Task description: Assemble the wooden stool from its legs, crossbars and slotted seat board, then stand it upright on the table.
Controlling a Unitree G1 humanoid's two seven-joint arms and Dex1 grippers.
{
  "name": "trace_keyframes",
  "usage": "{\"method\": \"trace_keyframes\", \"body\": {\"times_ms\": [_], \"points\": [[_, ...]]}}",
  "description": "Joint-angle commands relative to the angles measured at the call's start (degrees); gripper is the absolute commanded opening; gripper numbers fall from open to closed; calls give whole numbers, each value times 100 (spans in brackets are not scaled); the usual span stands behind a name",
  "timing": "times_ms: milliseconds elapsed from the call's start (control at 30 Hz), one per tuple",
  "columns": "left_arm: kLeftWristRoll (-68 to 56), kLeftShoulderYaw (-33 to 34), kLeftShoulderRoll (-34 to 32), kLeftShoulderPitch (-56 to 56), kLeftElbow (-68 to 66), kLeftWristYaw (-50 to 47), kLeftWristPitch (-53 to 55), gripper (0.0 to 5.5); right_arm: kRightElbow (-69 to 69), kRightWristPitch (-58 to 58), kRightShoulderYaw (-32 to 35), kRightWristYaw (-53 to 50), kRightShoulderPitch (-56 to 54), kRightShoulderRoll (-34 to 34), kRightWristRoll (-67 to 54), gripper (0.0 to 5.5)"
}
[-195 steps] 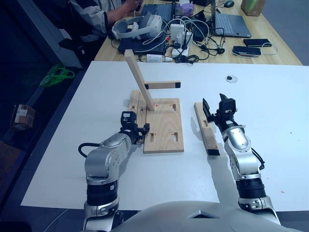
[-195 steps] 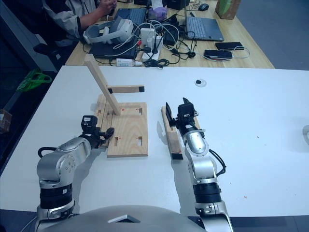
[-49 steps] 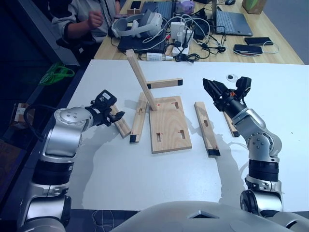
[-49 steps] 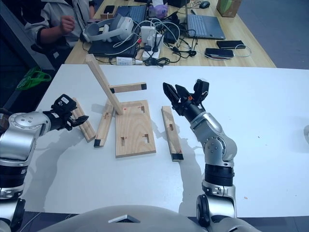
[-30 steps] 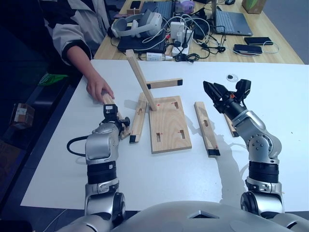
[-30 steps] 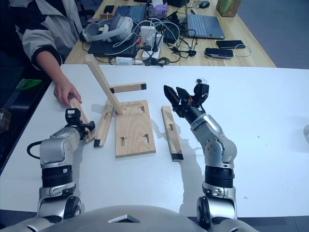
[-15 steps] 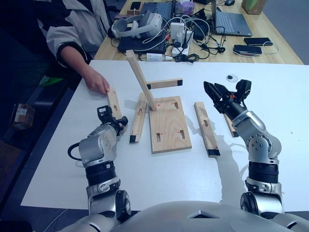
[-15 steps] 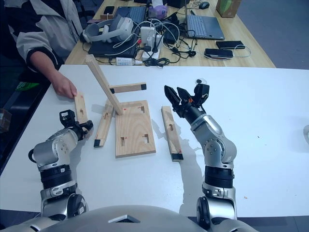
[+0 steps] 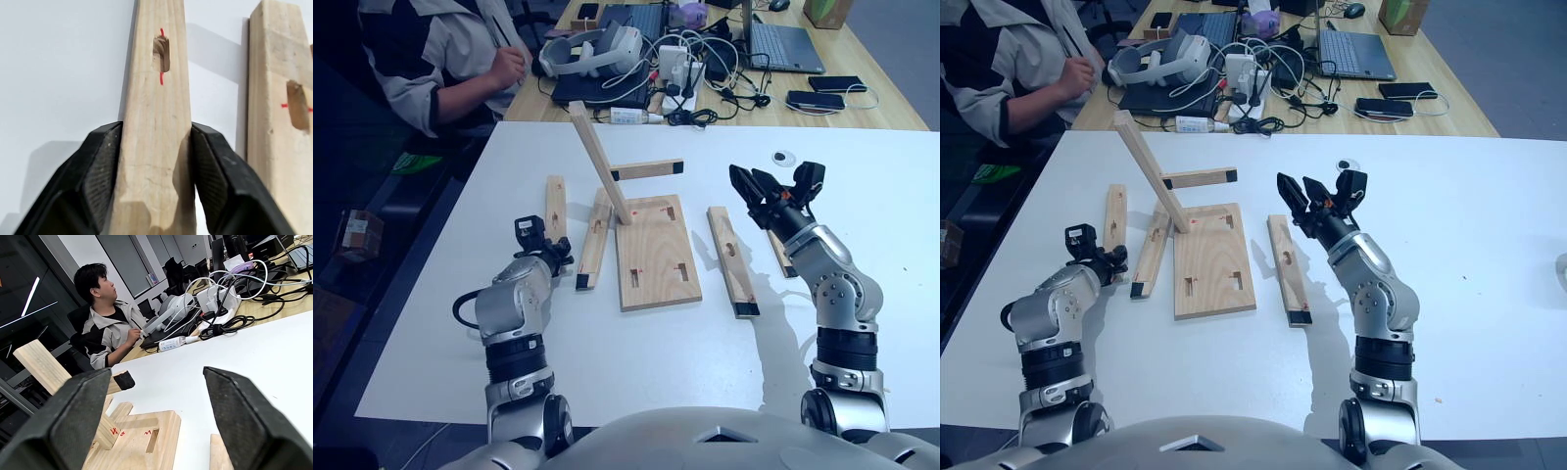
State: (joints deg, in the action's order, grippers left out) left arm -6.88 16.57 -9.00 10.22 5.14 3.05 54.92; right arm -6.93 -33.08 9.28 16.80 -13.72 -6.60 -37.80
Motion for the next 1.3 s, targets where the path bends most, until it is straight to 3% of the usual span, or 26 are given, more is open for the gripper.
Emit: {"method": "trace_keyframes", "body": {"times_ms": [33, 233, 433, 667, 800, 900, 1133, 1300], "points": [[435, -189, -761, 49, -223, 46, -689, 210, 86, 49, 75, -22, -131, -43, 53, 349], [969, -286, -1886, 591, -481, 131, -1738, 202, 404, 143, 288, 95, -430, -311, 82, 349], [1076, -575, -1885, 768, -183, 219, -2019, 202, 508, 210, 300, 146, -498, -321, 125, 349], [2420, -1502, -2716, 1761, 252, 142, -3349, 202, 712, 307, 296, 342, -789, -517, 263, 349], [3341, -2295, -3117, 2530, 199, 388, -4486, 202, 732, 427, 241, 970, -1380, -1159, 442, 349], [3733, -2752, -3100, 2946, -29, 616, -5132, 202, 588, 476, 135, 1731, -2095, -1820, 477, 349], [4040, -3294, -2810, 3438, -343, 952, -6182, 202, 175, 706, -424, 3270, -2962, -2886, 759, 472], [4229, -3553, -2770, 3654, -652, 1185, -6899, 202, 32, 1168, -1020, 4152, -3459, -3323, 1257, 480]]}}
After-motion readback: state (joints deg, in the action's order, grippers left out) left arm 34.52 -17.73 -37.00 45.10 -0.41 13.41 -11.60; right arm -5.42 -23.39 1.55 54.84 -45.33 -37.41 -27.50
